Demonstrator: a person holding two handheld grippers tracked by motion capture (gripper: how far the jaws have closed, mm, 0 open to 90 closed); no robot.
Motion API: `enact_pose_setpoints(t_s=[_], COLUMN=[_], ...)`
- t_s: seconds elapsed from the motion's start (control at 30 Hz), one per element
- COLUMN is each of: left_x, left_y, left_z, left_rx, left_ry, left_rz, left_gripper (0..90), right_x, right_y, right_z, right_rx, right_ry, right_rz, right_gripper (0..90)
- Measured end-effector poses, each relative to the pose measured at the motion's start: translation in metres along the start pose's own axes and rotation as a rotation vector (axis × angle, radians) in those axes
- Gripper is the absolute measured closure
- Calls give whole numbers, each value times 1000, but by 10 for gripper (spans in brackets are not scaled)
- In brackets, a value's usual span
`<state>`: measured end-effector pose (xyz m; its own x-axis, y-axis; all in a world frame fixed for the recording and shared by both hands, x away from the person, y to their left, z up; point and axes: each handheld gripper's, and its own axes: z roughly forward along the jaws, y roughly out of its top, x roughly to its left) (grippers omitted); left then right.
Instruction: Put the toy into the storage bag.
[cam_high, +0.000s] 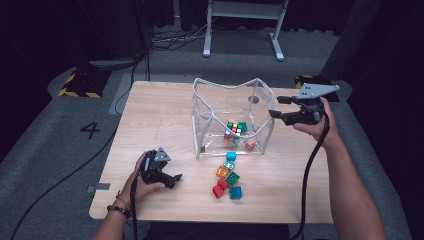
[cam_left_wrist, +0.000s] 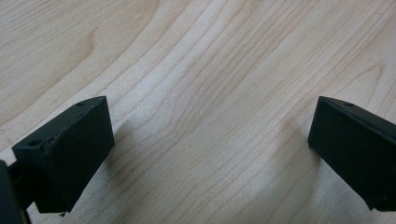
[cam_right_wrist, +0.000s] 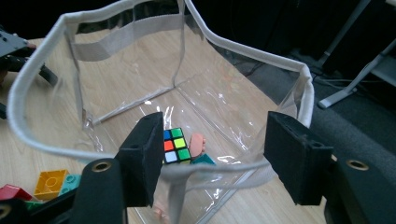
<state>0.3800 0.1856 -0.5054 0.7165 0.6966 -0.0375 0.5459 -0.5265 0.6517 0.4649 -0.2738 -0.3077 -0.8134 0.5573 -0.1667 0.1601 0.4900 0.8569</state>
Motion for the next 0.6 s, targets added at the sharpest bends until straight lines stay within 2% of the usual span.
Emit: enact_pose_setpoints(t_s=[0.13,0.2,0.33,0.43,0.53,0.6], left_x=[0,0,0,0,0,0], left_y=[0,0,0,0,0,0], left_z=[0,0,0,0,0,0], left_rx=[1,-1,-1,-1,-1,-1], left_ry=[1,0,0,0,1,0], left_rz=[2,-1,0,0,-1,-1], left_gripper=[4,4,4,4,4,4], right_x=[15,26,47,65,81,94], right_y=[-16,-24,-40,-53,-68,-80], right_z=[-16,-19,-22,-23,-18,-11], right_rx=[-46,-46,-49,-54,-49,-15], right_ry=[36,37,67,103,160,195], right_rz=[-10,-25,-46,-42,-32,-46], right_gripper=[394,395,396,396,396,391])
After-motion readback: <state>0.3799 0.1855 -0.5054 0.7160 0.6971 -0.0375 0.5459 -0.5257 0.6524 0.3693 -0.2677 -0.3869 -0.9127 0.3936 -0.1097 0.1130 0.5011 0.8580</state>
